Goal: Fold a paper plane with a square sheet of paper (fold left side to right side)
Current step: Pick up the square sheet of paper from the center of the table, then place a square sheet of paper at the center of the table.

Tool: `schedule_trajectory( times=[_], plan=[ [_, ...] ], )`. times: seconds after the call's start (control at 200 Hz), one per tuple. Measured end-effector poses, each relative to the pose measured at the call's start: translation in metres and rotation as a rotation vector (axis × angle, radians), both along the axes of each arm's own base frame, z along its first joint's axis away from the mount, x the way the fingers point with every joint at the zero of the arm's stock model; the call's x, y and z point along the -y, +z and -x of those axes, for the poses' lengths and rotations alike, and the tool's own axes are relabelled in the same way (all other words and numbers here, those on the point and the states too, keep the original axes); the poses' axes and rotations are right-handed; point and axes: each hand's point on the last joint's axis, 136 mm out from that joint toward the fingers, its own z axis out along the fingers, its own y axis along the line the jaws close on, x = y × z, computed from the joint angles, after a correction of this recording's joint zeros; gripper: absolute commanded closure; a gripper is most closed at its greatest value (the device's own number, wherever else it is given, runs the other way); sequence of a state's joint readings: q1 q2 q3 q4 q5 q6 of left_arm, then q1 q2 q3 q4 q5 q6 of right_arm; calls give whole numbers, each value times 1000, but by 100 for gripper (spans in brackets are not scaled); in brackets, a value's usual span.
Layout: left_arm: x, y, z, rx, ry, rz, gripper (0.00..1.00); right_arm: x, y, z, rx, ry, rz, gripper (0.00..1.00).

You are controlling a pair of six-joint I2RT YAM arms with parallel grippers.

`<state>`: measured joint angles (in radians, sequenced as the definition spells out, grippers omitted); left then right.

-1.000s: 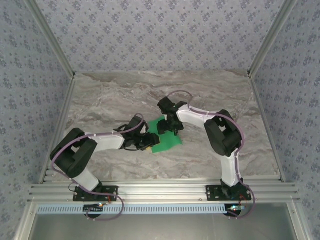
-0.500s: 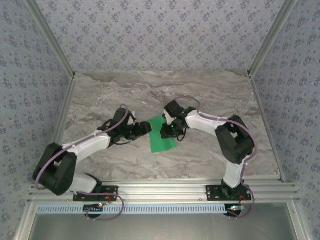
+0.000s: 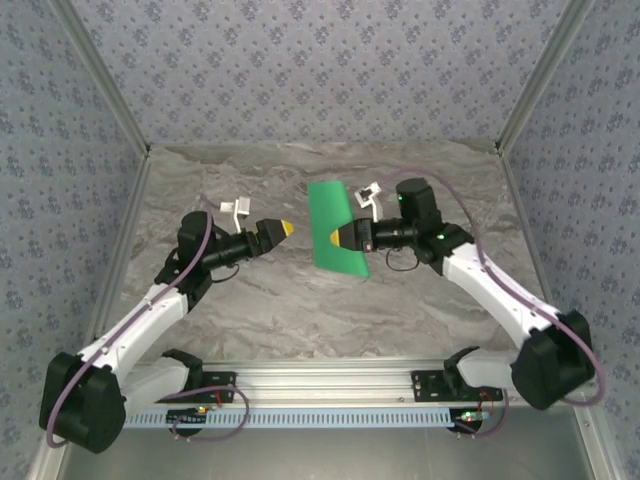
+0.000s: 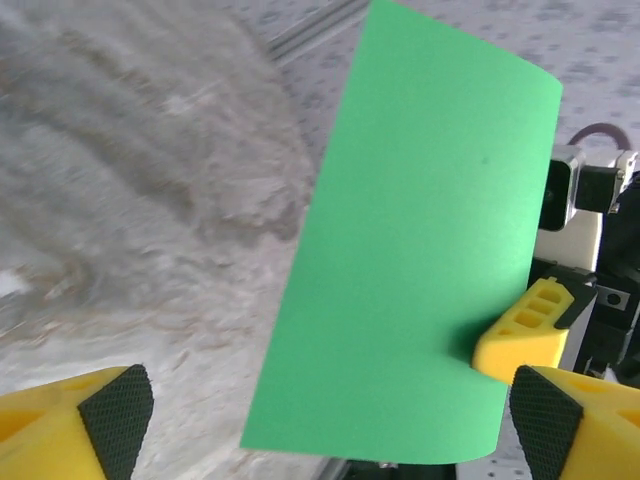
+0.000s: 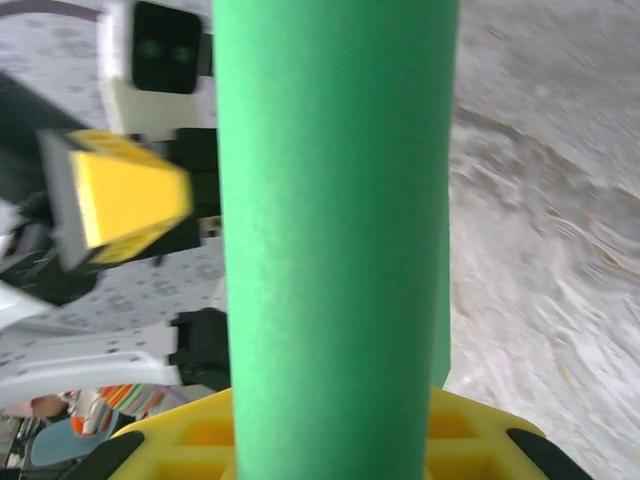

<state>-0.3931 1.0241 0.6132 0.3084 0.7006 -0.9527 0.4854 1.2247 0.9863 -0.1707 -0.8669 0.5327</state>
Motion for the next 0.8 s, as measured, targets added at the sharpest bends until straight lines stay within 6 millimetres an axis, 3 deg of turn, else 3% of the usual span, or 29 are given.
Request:
schedule_trajectory(
  times=[0.175,0.355,0.445,0.525,0.655,0.799],
  plan=[
    [20,40,20,126,-105,78,3,4,45,22,83,58,-80,74],
    [41,77,40,228,-206,128,4,2,55,30,71,97,-111,74],
    [49,85,42,250,-232,137,10,1,58,33,67,109,-123,74],
    [54,84,42,252,-245,135,26,1,59,34,63,112,-127,73],
    [59,78,42,245,-257,123,73,1,57,33,59,106,-119,69],
    [59,68,39,235,-245,85,89,7,42,27,43,61,-62,54]
  ],
)
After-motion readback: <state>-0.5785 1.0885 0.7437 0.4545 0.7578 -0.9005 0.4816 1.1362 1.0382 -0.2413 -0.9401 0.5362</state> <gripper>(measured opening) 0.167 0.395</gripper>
